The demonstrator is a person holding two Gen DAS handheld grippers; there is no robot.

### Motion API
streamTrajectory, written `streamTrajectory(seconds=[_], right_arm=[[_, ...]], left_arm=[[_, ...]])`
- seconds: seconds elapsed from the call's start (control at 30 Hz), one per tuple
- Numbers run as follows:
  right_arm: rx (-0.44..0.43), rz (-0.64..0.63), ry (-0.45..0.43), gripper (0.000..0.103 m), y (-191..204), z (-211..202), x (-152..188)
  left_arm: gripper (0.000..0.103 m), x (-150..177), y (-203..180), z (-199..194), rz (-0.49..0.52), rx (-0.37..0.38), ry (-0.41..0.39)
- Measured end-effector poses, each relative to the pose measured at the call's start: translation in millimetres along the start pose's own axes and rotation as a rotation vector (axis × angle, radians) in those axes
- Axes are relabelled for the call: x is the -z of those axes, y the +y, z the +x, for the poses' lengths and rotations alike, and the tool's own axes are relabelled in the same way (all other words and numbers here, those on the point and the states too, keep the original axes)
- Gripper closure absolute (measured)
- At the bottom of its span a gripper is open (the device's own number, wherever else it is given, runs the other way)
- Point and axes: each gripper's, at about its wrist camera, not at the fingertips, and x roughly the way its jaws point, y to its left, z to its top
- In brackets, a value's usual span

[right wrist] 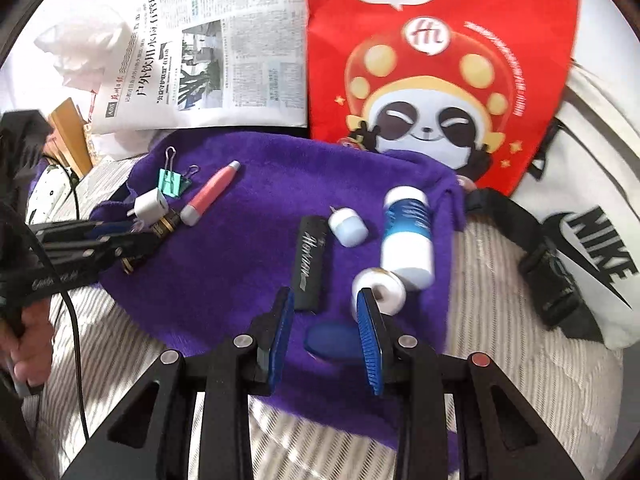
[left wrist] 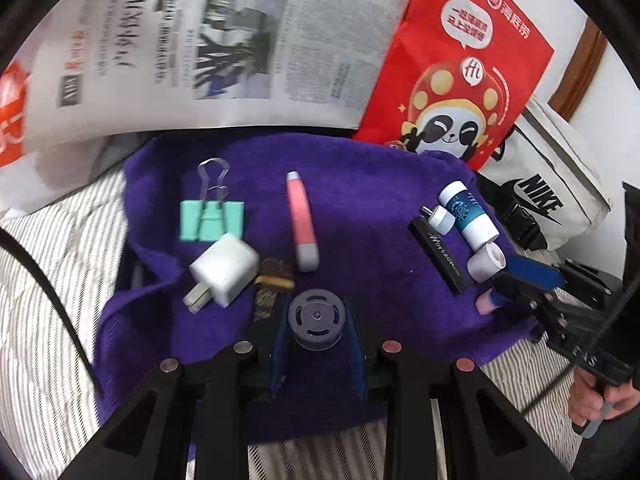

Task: Organize rigid objects
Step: 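Set the clear lid by the gold box with the left tool while the right tool places the Horizon case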

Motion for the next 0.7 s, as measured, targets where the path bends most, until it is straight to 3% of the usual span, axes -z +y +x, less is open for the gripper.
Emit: streamTrajectory(seconds=[0.3,0.47,0.5,0.57,0.7], right_arm=[[-0.020,0.063,-0.019,0.066,-19,-7,15],[-0.023,0.058,-0.017,0.066,-15,-6,14],[-0.024,0.058,-0.016,0.066,-15,-7,14],[-0.025,0.062,-0.012,0.066,-14,-8,14],[-0.026,0.074,0.000,0.065,-14,-14,17]], left_arm=[[0.078,-4,-23,26,0.105,-0.086,0.025],[0.077,-3,-23,26,0.096,-0.085,0.038],[0.075,-3,-24,26,0.092,-0.079,0.043],[0.062,-1,-23,24,0.088,-0.051,0.051],[0.053,7,-26,18,0.092,-0.041,0.059]])
